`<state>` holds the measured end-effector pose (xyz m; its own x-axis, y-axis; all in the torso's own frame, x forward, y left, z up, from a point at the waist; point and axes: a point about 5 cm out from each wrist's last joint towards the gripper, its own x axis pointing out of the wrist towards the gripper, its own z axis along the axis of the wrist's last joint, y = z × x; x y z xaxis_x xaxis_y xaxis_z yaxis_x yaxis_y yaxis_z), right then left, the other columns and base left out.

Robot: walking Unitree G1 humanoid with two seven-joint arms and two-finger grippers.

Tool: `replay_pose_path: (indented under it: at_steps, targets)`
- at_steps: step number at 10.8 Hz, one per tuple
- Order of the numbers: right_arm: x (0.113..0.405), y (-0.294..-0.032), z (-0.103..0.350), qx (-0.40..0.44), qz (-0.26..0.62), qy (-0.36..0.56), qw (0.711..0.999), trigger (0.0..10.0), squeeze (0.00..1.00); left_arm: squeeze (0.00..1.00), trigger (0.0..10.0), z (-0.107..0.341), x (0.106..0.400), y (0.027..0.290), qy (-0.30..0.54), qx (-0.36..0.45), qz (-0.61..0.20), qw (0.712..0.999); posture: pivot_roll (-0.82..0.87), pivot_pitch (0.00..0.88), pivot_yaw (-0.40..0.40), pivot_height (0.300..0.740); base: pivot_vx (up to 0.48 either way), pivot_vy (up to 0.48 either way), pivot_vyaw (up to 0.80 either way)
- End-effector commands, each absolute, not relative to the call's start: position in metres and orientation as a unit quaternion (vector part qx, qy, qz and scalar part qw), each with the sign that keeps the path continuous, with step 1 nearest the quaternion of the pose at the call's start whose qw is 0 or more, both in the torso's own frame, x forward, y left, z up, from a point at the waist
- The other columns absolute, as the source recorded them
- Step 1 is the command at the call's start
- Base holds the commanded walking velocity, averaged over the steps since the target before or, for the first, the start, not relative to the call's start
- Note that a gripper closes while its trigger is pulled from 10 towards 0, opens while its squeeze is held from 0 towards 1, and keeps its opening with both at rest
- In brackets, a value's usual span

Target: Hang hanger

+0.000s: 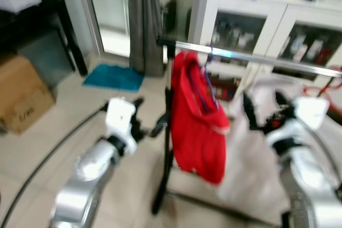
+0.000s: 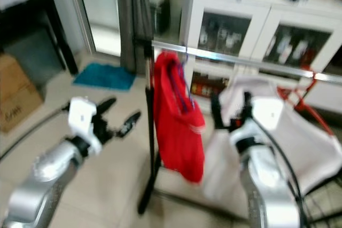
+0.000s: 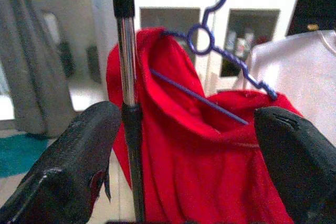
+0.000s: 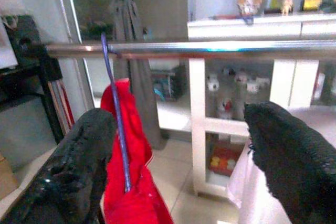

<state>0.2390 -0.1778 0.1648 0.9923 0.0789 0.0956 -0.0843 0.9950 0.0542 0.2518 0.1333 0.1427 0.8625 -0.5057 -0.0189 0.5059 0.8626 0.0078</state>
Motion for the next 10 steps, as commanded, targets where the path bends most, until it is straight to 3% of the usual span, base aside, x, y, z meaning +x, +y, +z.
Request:
replay_pose_path:
  at_steps: [1, 2, 5, 8, 9, 10]
  targets:
    - [0.239, -0.185, 0.165, 0.021, 0.022, -0.052, 0.998, 10.0, 1.00, 0.54, 10.0, 0.142, 0.251, 0.130, 0.007, 0.007, -0.264, 0.964, -0.02, 0.000, -0.013, 0.740, 0.000, -0.319, 0.00]
    - [0.239, -0.186, 0.164, 0.026, 0.013, -0.046, 0.999, 10.0, 1.00, 0.54, 10.0, 0.142, 0.251, 0.130, 0.008, 0.004, -0.264, 0.965, -0.02, 0.000, -0.013, 0.740, 0.000, 0.000, 0.00]
    - [0.239, -0.195, 0.163, 0.032, -0.028, -0.022, 0.999, 10.0, 1.00, 0.39, 10.0, 0.141, 0.252, 0.132, 0.014, -0.001, -0.260, 0.965, -0.02, 0.000, -0.007, 0.740, 0.000, 0.000, 0.00]
    - [0.240, -0.193, 0.158, 0.012, -0.030, -0.005, 0.999, 10.0, 1.00, 0.34, 10.0, 0.140, 0.253, 0.130, 0.017, 0.007, -0.266, 0.964, -0.02, 0.000, -0.007, 0.740, 0.000, 0.000, -0.28]
    - [0.242, -0.193, 0.158, 0.014, -0.035, -0.003, 0.999, 10.0, 0.81, 0.33, 10.0, 0.141, 0.253, 0.130, 0.015, 0.009, -0.267, 0.964, -0.02, 0.000, -0.005, 0.740, 0.000, 0.000, 0.00]
    - [0.244, -0.192, 0.157, 0.010, -0.030, 0.005, 0.999, 10.0, 0.00, 0.33, 10.0, 0.143, 0.254, 0.129, 0.006, 0.026, -0.270, 0.963, -0.02, 0.000, -0.009, 0.740, 0.000, 0.000, 0.00]
